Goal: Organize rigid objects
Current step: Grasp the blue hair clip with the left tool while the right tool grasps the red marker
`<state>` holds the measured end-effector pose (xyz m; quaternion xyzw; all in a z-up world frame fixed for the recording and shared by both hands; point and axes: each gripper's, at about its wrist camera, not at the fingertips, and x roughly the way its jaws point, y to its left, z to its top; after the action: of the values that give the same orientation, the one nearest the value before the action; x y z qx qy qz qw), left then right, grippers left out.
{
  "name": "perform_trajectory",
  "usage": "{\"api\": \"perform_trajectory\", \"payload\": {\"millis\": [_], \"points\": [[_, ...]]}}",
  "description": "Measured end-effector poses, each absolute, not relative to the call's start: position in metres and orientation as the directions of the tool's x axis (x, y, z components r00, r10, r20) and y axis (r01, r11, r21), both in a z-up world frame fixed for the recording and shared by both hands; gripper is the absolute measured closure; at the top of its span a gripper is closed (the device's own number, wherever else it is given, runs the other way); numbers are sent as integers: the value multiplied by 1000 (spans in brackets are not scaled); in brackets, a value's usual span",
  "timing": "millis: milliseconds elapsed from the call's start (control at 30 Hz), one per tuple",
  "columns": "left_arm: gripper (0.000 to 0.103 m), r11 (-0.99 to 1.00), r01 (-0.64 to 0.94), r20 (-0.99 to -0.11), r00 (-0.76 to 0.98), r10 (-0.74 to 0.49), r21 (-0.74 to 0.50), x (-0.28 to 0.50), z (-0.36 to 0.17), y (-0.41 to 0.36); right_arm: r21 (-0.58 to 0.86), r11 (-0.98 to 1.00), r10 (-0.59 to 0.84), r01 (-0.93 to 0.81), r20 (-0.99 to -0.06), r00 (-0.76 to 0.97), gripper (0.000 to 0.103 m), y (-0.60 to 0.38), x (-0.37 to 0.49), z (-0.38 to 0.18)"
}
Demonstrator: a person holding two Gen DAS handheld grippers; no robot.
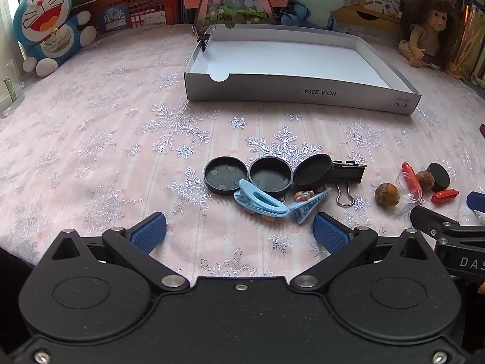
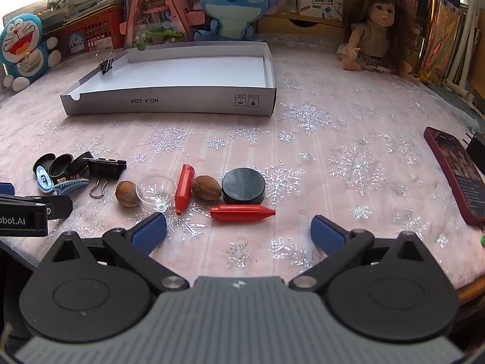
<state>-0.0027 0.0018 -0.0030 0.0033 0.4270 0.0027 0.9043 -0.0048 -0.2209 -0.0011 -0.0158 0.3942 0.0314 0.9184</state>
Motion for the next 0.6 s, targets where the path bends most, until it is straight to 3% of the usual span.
{"api": "perform_trajectory", "payload": {"millis": [167,300,600], "points": [[1,1000,-4,-767,642,-1,-5,-4,-2,3,30,997,76,-76,-706,704,0,-229,-6,1],[13,999,23,-744,668,-36,-28,-9,3,4,34,997,72,-67,-676,733,0,-234,-9,6],[31,991,135,-705,701,-108,-17,-15,8,-2,-8,994,79,-109,-640,765,14,-234,-14,10]]}}
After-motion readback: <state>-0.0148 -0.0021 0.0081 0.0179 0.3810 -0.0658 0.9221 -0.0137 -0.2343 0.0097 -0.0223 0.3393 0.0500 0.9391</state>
